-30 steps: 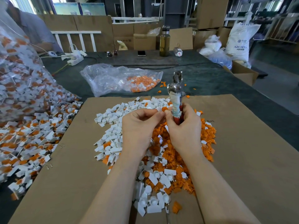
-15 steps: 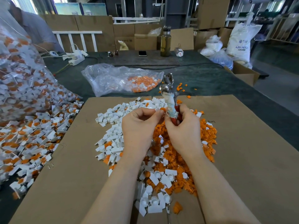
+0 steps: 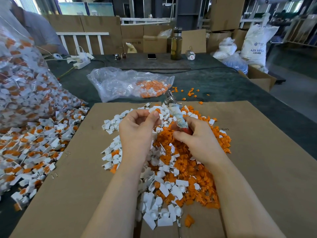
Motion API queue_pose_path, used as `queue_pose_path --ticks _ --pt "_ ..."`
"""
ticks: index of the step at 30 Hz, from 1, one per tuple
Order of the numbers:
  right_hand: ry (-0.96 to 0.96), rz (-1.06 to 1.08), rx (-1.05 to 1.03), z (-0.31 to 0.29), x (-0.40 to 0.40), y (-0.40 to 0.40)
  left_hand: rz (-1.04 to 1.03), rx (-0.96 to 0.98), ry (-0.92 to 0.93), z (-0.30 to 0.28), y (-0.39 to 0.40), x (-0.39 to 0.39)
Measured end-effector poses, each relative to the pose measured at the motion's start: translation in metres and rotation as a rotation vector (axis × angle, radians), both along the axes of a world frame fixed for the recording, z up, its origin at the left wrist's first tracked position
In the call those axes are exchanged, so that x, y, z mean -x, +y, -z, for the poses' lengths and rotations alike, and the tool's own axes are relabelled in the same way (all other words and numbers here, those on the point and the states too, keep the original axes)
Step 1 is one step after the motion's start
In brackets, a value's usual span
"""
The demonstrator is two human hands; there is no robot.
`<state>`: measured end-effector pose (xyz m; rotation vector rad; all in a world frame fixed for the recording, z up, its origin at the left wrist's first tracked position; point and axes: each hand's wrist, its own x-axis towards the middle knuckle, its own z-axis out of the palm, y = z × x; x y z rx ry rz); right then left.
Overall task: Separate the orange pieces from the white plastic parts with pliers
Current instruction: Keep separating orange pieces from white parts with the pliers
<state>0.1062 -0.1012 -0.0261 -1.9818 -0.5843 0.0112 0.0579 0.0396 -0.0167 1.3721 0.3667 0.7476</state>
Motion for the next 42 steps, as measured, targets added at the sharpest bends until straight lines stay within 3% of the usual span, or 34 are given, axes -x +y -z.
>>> queue_pose_path --ticks 12,27,32,38,42 --pt "-0.235 0.215 -0.179 0.001 0.006 0.013 -0.012 -0.304 0.122 0.008 -0.014 -0.003" --pt "-0.193 0.234 -0.206 0.004 0.005 0.017 -0.029 -0.392 0.093 0.012 -0.017 -0.003" --pt "-0.109 0.112 -0.155 0.000 0.004 0.008 0.005 -0.259 0.094 0.009 -0.009 -0.003" --pt "0.022 -0.077 0.056 -0.008 0.002 -0.006 0.059 0.061 -0.097 0.007 0.011 -0.002" --pt "0.064 -0.193 0.145 -0.009 0.004 -0.007 0.070 0.063 -0.138 0.009 0.015 -0.003"
